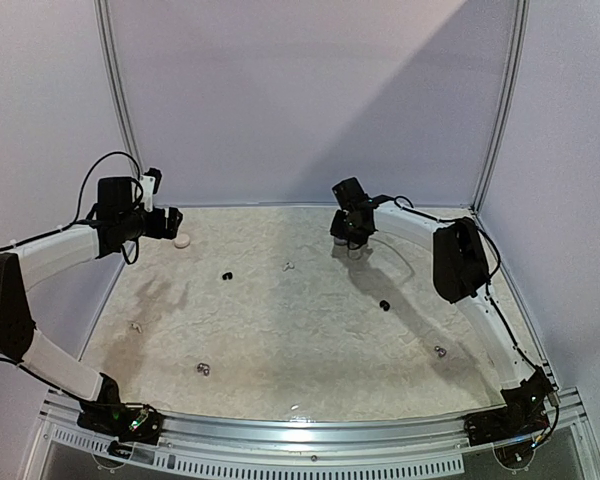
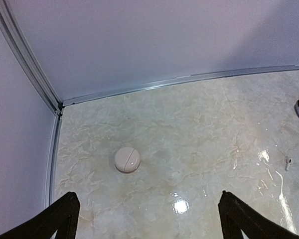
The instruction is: Insert the wireless bluetooth earbuds into the charging case
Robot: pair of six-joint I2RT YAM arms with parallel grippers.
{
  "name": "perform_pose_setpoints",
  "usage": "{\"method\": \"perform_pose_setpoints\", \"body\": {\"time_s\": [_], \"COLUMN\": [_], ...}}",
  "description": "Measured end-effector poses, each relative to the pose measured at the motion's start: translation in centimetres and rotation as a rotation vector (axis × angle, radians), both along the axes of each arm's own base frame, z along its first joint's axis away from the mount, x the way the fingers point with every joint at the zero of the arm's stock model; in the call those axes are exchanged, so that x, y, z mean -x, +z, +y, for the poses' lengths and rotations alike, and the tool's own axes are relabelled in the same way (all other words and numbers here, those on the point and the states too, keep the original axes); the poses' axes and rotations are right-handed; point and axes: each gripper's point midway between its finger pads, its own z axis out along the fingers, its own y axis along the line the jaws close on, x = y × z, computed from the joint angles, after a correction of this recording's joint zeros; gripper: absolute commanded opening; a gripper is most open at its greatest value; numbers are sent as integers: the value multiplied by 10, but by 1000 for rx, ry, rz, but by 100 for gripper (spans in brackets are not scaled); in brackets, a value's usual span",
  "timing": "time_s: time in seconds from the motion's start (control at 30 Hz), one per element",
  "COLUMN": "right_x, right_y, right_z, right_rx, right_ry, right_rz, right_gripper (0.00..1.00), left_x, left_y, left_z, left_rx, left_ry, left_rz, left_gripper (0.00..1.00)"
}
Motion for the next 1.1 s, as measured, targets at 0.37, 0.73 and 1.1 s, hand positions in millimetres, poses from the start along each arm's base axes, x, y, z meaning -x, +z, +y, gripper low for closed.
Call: {"method": "perform_pose_setpoints", "body": {"time_s": [0.37, 0.73, 1.1], "right_x": [52, 170, 223], "right_y": [-2, -4, -7], "right_z": [12, 32, 35], "right_rx": [3, 37, 146], "right_ry": [227, 524, 711], "right_rz": [121, 257, 327], "right_gripper": [37, 50, 68], "left_x": [0, 2, 5], "left_y": [0, 7, 8], "left_z": [0, -1, -5], "left_rx": [-23, -38, -26], "left_ry": [-13, -29, -50], "left_rz": [-4, -22, -23], "left_gripper": [99, 99, 99]}}
